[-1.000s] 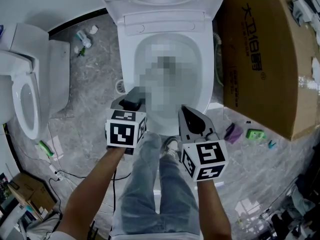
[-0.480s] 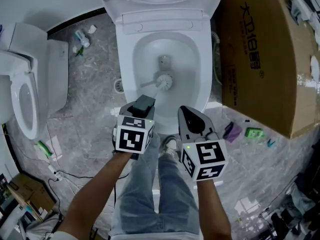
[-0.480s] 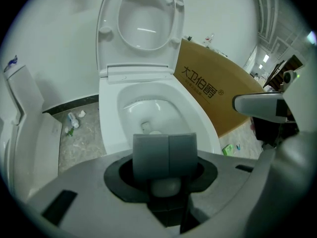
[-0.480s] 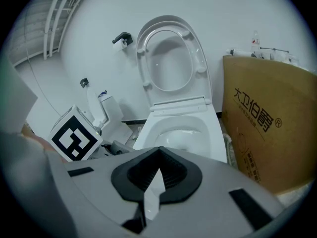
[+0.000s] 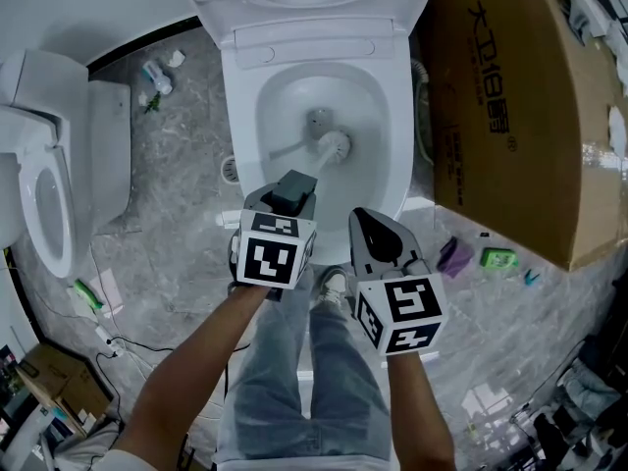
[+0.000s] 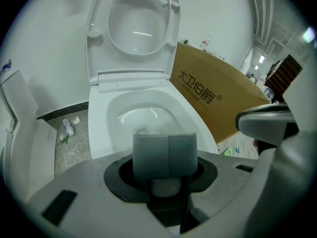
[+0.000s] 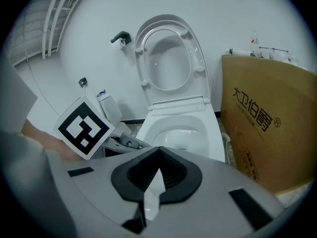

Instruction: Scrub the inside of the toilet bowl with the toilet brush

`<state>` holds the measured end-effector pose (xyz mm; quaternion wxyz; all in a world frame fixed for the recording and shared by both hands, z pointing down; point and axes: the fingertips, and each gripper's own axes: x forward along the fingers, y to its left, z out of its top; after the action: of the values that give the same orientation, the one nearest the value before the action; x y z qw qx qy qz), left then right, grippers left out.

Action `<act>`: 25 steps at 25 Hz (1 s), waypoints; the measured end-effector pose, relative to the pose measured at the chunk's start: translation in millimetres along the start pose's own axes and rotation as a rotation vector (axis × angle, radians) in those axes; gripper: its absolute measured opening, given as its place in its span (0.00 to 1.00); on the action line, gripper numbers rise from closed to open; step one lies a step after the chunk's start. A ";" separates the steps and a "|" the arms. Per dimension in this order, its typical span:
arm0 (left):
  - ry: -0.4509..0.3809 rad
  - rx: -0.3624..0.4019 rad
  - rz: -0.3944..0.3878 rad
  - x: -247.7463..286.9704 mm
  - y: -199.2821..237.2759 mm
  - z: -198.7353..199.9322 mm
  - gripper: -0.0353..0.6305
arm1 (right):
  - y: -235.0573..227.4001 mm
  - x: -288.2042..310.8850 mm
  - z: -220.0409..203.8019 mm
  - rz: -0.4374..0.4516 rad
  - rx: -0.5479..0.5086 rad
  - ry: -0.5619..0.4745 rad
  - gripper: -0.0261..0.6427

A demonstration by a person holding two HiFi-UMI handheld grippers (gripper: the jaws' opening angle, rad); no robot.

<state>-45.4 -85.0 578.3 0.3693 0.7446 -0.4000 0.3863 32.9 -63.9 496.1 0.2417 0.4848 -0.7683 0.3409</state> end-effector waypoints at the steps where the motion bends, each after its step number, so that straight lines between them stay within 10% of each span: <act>1: -0.003 0.002 0.001 1.0 0.9 3.3 0.28 | 0.1 0.4 0.3 0.000 0.000 0.001 0.04; 25: 0.045 0.061 0.060 41.0 22.9 -12.5 0.28 | 2.7 4.7 -5.3 0.006 0.006 0.016 0.04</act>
<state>-53.5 -96.3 624.9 0.3436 0.7343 -0.4019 0.4257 28.7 -61.8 502.1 0.2455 0.4803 -0.7669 0.3477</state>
